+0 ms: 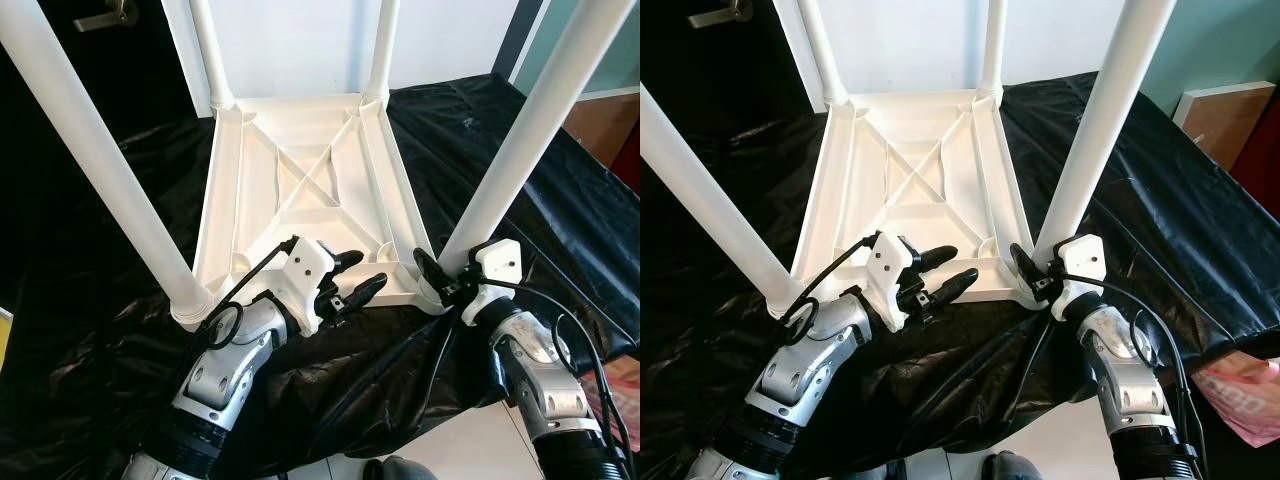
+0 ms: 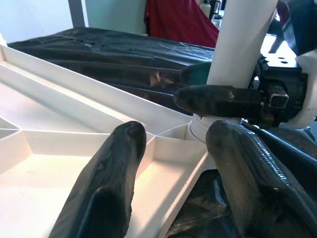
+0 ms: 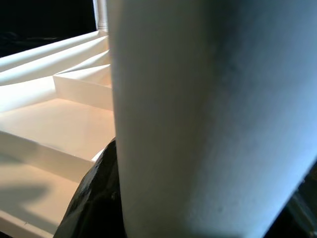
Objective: Building children table
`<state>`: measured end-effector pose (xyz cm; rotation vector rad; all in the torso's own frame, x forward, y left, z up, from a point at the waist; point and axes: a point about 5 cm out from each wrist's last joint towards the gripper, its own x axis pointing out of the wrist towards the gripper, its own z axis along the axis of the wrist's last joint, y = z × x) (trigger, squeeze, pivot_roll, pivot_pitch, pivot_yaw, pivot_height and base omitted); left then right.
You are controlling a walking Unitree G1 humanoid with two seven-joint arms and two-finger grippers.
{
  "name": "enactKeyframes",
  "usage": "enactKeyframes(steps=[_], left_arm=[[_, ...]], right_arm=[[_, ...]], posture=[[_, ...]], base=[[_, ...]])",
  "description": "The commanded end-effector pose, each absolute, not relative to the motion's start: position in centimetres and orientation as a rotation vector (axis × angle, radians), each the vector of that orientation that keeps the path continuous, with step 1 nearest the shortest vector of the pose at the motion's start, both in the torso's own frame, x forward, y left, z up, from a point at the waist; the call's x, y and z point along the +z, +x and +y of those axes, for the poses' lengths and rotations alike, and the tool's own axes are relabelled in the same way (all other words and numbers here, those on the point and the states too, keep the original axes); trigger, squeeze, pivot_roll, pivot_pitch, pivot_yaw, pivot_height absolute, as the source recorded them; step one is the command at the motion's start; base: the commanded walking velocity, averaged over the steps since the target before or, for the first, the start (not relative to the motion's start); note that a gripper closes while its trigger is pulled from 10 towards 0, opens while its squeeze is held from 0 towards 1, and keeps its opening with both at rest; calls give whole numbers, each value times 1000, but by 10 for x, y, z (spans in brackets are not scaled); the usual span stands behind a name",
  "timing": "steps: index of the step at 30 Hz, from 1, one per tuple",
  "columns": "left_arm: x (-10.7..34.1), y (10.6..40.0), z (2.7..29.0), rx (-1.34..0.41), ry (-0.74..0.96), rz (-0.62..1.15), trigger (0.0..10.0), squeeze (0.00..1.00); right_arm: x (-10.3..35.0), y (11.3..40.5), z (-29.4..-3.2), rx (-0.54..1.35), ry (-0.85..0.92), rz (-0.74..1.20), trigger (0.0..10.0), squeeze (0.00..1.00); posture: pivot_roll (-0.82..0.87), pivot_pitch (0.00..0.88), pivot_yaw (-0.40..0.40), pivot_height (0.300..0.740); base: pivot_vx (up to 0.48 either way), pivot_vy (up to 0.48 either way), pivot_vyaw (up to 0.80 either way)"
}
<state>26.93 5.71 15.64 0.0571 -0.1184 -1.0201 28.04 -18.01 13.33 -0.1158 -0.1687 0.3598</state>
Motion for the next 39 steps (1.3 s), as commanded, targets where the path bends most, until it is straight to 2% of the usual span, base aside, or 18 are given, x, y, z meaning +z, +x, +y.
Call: enactKeyframes(steps=[1, 3, 5, 11, 18, 22, 34, 35, 39], left_arm=[[153, 265, 55, -1108, 64, -110, 10000, 0], [151, 264, 54, -1114, 59, -103, 10000, 0], [150, 264, 53, -1117, 56, -100, 10000, 0], [149, 263, 52, -1120, 54, -98, 10000, 0], [150, 265, 49, -1129, 48, -104, 10000, 0], [151, 266, 49, -1133, 49, -110, 10000, 0], [153, 271, 50, -1131, 62, -120, 10000, 0], [153, 271, 49, -1132, 64, -121, 10000, 0], [153, 272, 48, -1134, 64, -125, 10000, 0]], right_arm=[[131, 278, -182, 342, -120, -159, 10000, 0], [123, 279, -182, 176, -100, -115, 10000, 0], [120, 278, -179, 105, -68, -104, 10000, 0], [118, 277, -174, 38, -37, -94, 10000, 0], [113, 276, -163, -222, 30, -87, 10000, 0], [116, 278, -154, -208, 43, -101, 10000, 0], [118, 282, -151, -207, 34, -112, 10000, 0], [119, 282, -152, -199, 32, -122, 10000, 1000], [126, 281, -158, -162, 12, -165, 10000, 1000]], posture=[[-7, 54, -13, 740], [-17, 59, -5, 740], [-18, 59, -2, 740], [-19, 56, -5, 740], [-18, 39, -3, 740], [-16, 23, 0, 740], [-19, 0, 7, 740], [-19, 0, 7, 740], [-27, 0, 9, 740]], base=[[0, 0, 0], [0, 0, 0], [0, 0, 0], [0, 0, 0], [0, 0, 0], [0, 0, 0], [0, 0, 0], [0, 0, 0], [0, 0, 0]])
